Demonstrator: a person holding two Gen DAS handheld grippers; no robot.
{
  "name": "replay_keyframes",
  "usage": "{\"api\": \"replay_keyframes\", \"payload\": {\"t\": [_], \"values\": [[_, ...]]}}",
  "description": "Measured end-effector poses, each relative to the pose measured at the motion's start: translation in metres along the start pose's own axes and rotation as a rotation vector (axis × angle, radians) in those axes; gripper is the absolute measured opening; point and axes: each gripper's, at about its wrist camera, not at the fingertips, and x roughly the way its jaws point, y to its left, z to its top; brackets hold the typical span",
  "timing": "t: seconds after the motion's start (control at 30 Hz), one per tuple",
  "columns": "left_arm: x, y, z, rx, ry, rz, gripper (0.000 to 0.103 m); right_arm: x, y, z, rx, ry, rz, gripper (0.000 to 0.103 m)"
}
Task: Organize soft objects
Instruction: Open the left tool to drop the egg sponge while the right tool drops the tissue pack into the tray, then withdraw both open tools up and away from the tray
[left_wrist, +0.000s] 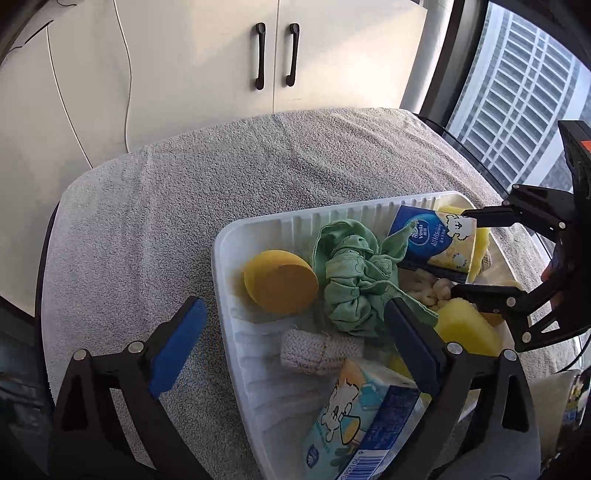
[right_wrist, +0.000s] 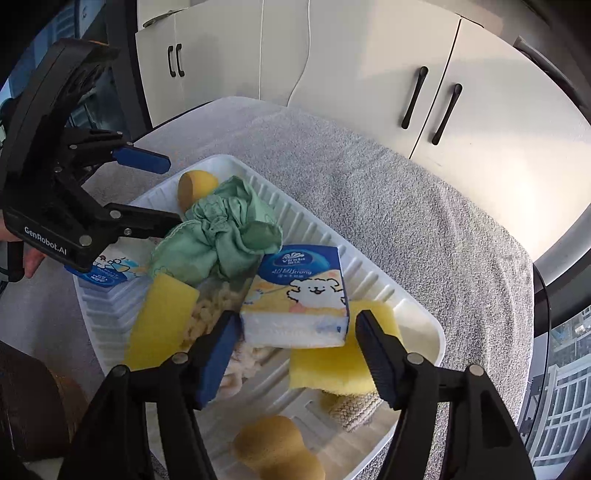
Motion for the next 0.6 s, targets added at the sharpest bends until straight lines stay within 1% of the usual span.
{"api": "replay_keyframes", "payload": {"t": [0.13,0.23,0.37,0.43,0.53,0.6], "values": [[-0.008,-0.001,0.0,-0.007,-0.011,0.016,0.103,-0.01,0.0,-0.003,0.008,-0.022,-0.009,0.078],[-0.022,-0.001,0.0,-0.017,-0.046,0.045,0.103,-0.023,-0.003,-0.005,0.023,-0.047,-0.018,0.083],[-0.051,-0.002,-0.002,-0.029,-0.129,0.118,0.103,-0.048,-0.011,-0.01,0.053,-0.086,-0.044,0.09],[-0.071,-0.004,-0.006,-0.041,-0.18,0.16,0.103,-0.063,-0.014,-0.015,0.076,-0.108,-0.065,0.099],[-0.102,-0.008,-0.014,-0.074,-0.239,0.217,0.103,-0.087,-0.019,-0.024,0.117,-0.143,-0.095,0.103],[-0.123,-0.016,-0.024,-0.085,-0.276,0.251,0.103,-0.106,-0.022,-0.032,0.156,-0.17,-0.122,0.103]]}}
